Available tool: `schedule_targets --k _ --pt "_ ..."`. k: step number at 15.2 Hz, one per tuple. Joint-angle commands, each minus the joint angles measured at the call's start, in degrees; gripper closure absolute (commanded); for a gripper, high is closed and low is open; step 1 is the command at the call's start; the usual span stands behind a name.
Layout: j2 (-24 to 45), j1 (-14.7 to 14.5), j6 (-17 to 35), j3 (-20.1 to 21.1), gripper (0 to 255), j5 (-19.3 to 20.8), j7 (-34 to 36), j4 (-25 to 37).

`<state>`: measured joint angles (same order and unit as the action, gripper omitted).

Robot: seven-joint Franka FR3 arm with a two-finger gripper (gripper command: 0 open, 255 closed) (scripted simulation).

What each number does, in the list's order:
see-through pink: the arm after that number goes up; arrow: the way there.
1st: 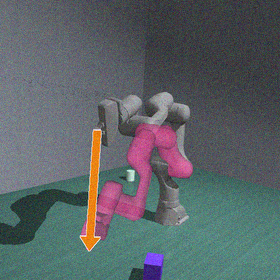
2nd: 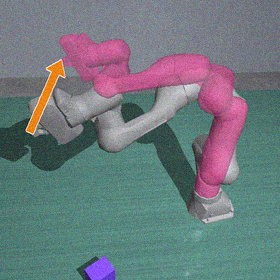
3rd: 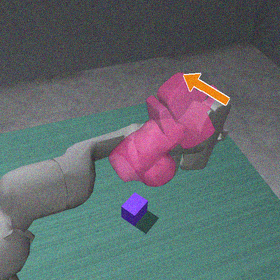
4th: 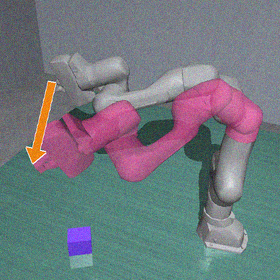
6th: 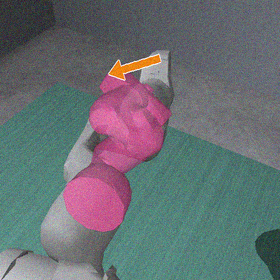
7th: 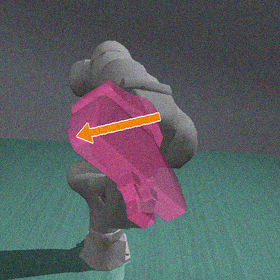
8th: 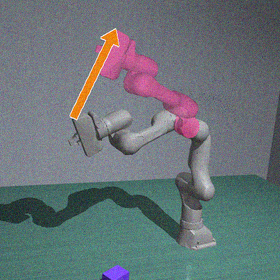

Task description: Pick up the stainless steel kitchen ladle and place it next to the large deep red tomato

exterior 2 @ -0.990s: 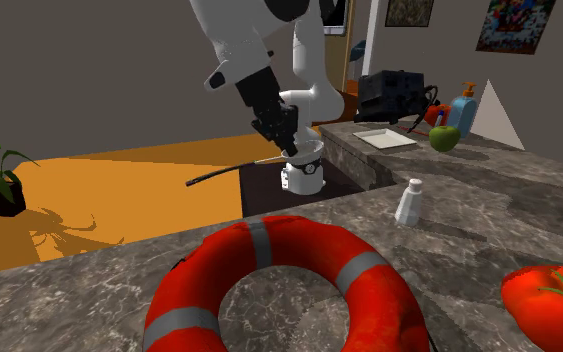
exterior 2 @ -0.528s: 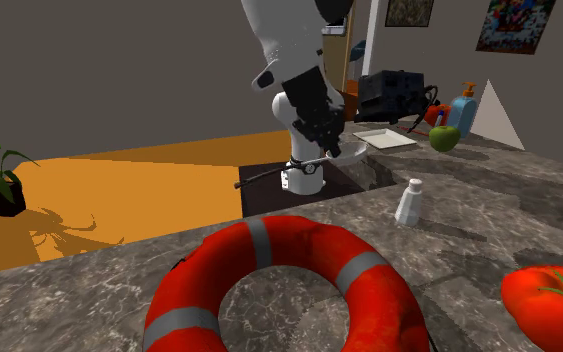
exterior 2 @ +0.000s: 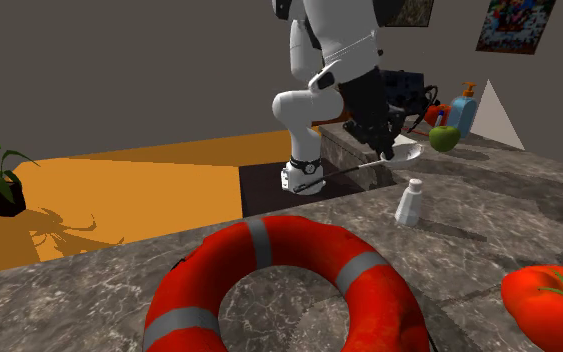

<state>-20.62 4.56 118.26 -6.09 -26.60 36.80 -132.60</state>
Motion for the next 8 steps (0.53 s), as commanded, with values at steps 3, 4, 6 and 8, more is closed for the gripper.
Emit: schedule_targets --k 3,4,6,8 --pt "2.1 -2.5 3.4 4.2 255 -1.4 5.1 1.2" --pt "2.8 -3.1 4.1 5.2 255 -1.7 6.3 1.7" --pt "4.3 -4.2 5.5 7.1 255 -2.0 8.7 2.9" --pt "6.0 -5.3 6.9 8.9 255 -2.2 11.2 4.4"
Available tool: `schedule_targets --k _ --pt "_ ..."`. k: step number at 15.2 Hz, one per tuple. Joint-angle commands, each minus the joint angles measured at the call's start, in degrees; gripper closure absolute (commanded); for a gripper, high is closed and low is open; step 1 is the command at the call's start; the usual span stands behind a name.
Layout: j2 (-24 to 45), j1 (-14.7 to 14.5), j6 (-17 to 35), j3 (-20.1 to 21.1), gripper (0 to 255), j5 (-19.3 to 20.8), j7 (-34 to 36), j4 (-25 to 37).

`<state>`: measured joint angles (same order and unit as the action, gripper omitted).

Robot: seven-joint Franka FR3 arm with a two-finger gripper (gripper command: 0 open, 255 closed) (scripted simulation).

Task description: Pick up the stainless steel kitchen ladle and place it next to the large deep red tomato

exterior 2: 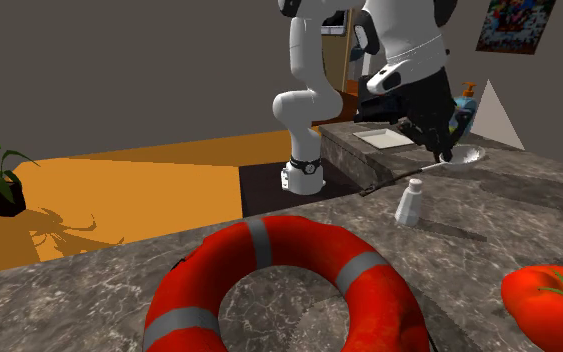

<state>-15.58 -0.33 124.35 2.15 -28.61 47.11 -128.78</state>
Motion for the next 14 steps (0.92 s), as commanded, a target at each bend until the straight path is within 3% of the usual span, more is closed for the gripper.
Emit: schedule_targets --k 1,7,14 --pt "1.9 -0.9 1.5 1.6 255 -0.1 2.2 1.4" --pt "8.5 -3.8 5.1 6.7 255 1.3 10.1 7.8" --pt "17.8 -7.3 8.3 11.1 255 5.8 19.6 16.9"
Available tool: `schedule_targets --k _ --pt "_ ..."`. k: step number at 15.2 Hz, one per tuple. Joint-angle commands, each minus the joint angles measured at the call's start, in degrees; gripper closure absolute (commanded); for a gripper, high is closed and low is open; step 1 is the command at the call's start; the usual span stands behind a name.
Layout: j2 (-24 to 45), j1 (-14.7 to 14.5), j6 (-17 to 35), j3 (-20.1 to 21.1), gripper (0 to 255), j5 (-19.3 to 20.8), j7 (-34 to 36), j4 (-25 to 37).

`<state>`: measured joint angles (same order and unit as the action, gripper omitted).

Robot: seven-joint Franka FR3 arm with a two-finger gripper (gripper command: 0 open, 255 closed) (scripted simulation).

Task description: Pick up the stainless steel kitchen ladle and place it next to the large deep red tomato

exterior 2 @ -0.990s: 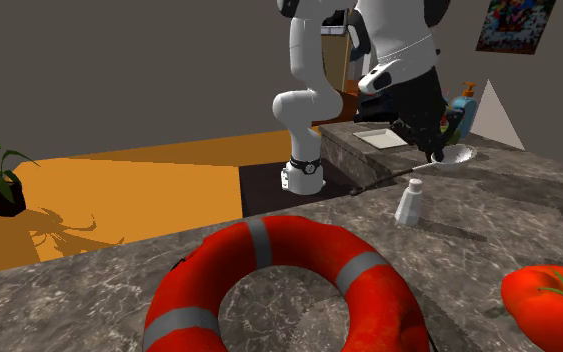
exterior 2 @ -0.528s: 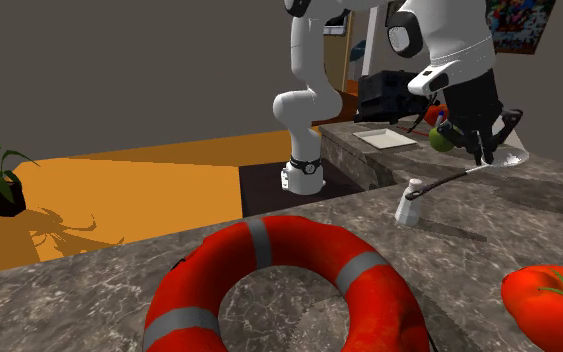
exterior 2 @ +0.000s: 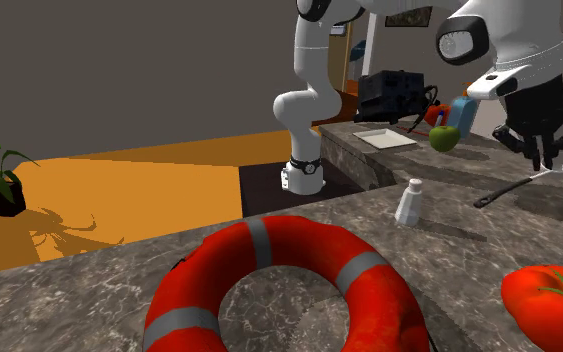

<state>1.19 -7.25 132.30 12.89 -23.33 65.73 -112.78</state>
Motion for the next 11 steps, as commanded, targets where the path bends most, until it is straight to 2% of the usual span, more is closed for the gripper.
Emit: schedule_targets --k 1,11 --pt "1.2 -0.4 1.1 0.4 255 0.3 0.7 0.4" --pt "3.9 -0.7 7.9 0.8 255 -1.6 -2.3 -4.0"
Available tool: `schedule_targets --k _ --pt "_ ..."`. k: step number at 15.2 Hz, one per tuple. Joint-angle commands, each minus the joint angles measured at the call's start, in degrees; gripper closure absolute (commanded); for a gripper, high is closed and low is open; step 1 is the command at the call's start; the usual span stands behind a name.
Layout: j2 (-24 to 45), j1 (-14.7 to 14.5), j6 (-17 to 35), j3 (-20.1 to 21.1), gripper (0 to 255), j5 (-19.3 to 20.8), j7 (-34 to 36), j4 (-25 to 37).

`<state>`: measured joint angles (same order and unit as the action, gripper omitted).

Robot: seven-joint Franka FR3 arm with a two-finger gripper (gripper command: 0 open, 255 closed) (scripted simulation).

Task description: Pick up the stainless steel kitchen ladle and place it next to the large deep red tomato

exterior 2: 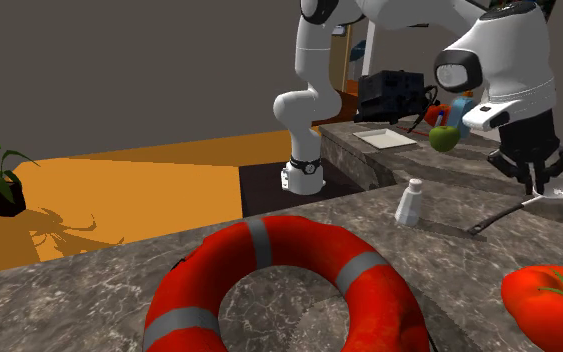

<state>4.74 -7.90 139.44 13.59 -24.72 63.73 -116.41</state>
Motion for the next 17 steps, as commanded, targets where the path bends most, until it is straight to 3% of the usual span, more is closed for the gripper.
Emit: schedule_targets --k 1,17 --pt "0.7 -0.1 1.4 0.1 255 -0.4 -0.6 -0.7" --pt "7.5 -0.3 11.9 1.2 255 -4.3 -6.3 -4.9"
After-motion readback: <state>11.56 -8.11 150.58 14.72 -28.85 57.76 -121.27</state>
